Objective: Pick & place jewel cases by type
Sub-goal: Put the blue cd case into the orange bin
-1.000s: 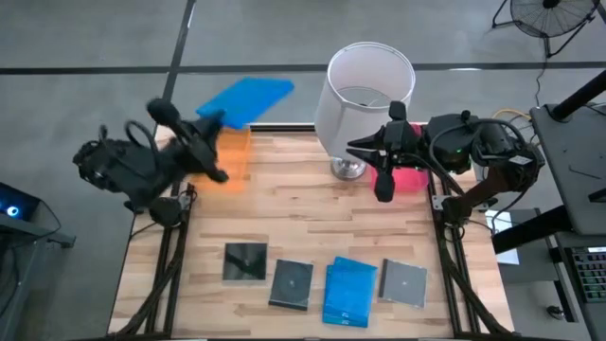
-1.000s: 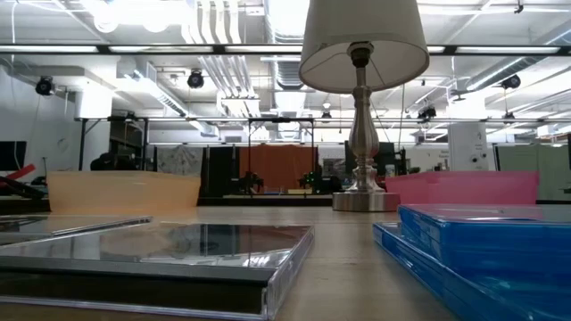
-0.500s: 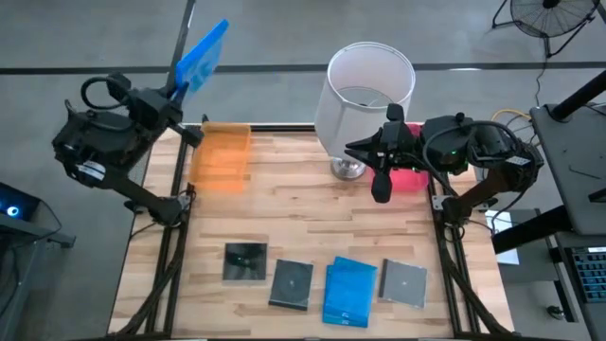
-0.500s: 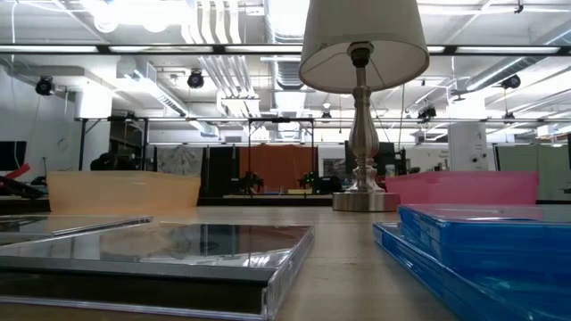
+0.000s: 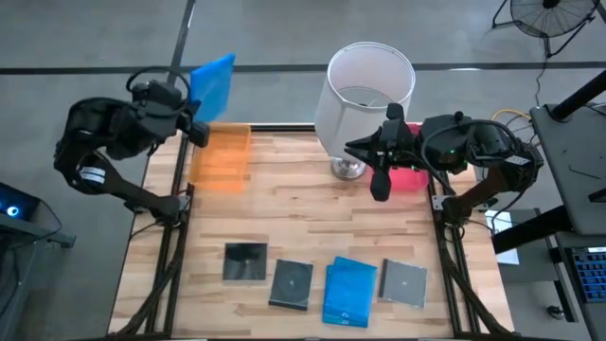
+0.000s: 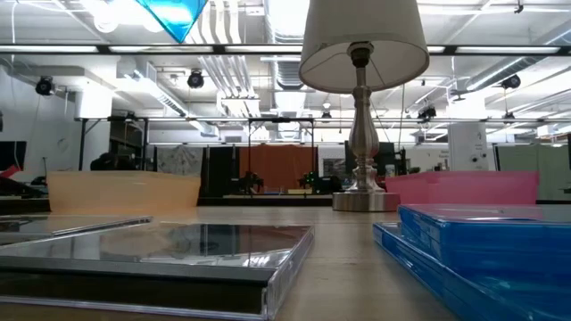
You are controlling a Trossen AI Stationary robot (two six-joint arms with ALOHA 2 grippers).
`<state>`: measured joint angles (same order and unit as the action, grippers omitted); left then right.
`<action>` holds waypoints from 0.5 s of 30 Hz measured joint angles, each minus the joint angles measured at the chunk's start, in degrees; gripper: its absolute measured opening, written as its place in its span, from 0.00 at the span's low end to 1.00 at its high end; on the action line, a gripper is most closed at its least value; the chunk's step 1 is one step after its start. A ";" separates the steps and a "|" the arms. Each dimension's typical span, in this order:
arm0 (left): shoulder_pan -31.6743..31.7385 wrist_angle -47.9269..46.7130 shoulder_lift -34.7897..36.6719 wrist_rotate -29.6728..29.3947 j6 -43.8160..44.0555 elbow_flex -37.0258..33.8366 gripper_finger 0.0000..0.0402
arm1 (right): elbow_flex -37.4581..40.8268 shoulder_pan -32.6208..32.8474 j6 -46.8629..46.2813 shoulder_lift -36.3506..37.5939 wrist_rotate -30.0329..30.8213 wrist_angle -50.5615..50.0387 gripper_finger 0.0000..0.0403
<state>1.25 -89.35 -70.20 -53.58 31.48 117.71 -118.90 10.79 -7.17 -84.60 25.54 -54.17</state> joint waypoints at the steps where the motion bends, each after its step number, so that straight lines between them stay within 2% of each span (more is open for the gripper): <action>1: 1.03 -0.45 -0.10 0.18 0.57 0.00 0.01 | 0.05 -0.01 -0.15 0.00 0.00 -0.01 0.11; 3: 3.11 -0.66 -0.46 1.21 1.82 0.00 0.01 | 0.08 -0.01 -0.23 0.00 0.00 -0.04 0.11; 7: 8.67 -0.61 -0.93 7.03 3.07 -1.09 0.01 | 0.09 0.01 -0.47 0.00 0.00 -0.04 0.11; 15: 21.11 -0.67 0.04 19.27 4.29 -10.29 0.01 | 0.09 0.04 -0.84 0.00 0.00 -0.10 0.11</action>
<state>22.36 -90.03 -70.16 -34.31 35.77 107.42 -118.80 10.83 -8.01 -84.60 25.54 -54.27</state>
